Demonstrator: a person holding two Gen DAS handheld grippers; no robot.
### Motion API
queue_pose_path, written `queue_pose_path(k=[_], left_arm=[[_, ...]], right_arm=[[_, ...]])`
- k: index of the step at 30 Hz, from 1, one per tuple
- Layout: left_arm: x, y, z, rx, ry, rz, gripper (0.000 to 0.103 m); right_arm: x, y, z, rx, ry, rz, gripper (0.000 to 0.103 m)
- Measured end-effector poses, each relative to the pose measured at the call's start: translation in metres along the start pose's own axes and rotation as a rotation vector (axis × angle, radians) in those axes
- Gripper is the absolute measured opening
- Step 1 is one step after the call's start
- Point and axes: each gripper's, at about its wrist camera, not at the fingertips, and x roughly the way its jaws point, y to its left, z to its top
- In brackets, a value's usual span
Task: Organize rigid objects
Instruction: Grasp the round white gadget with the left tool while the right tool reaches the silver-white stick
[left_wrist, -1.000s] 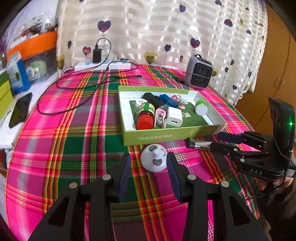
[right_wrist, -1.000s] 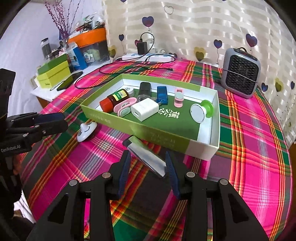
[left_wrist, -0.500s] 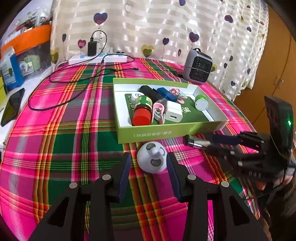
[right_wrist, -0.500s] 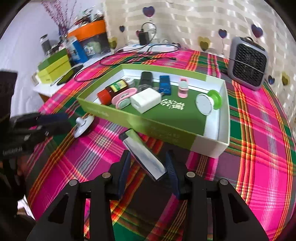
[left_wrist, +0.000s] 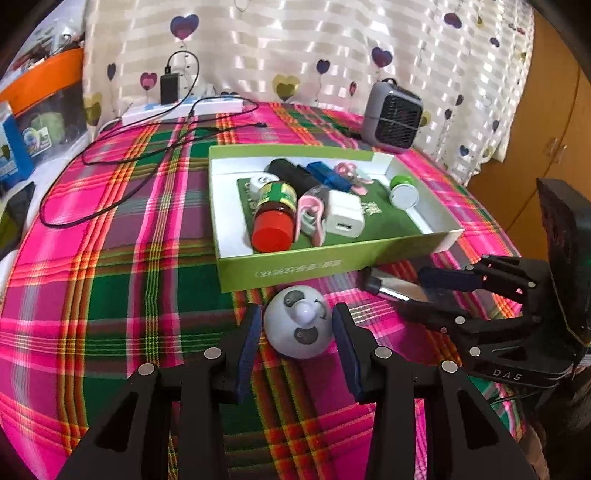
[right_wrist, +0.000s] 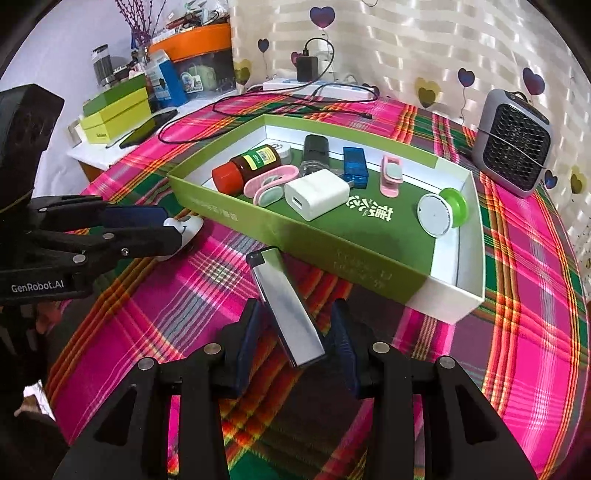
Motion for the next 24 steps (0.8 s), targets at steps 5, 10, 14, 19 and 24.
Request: queue_pose_path(k=[5,10,14,19,24], left_arm=[[0.0038,0.0026,-0.0007,-0.008,0.021,0.001,0.04],[0.0098,0.0024,0.0002,-0.017,0.036,0.01,0.04],[0.0106,0.0017,0.0015,-0.02,0.039,0.018,0.04],[0.0108,0.0037,0.0033,-0.04,0.04,0.014,0.04],[0.011,0.0052,0.0035,-0.054,0.037,0.009,0.04]], right_arm=[[0.0037,0.0053,0.004,-0.03,-0.004,-0.007,0.04],[0.0044,0.0032,0.0046,-0.013,-0.004,-0.003,0.04],[0.0036,0.0028,0.0037,-0.009,-0.005,-0.003,0.04],[0.0035,0.0029,0.0036,-0.011,-0.005,-0.009,0.04],[0.0023,0.0034,0.0022,-0.011,-0.004,-0.007,0.04]])
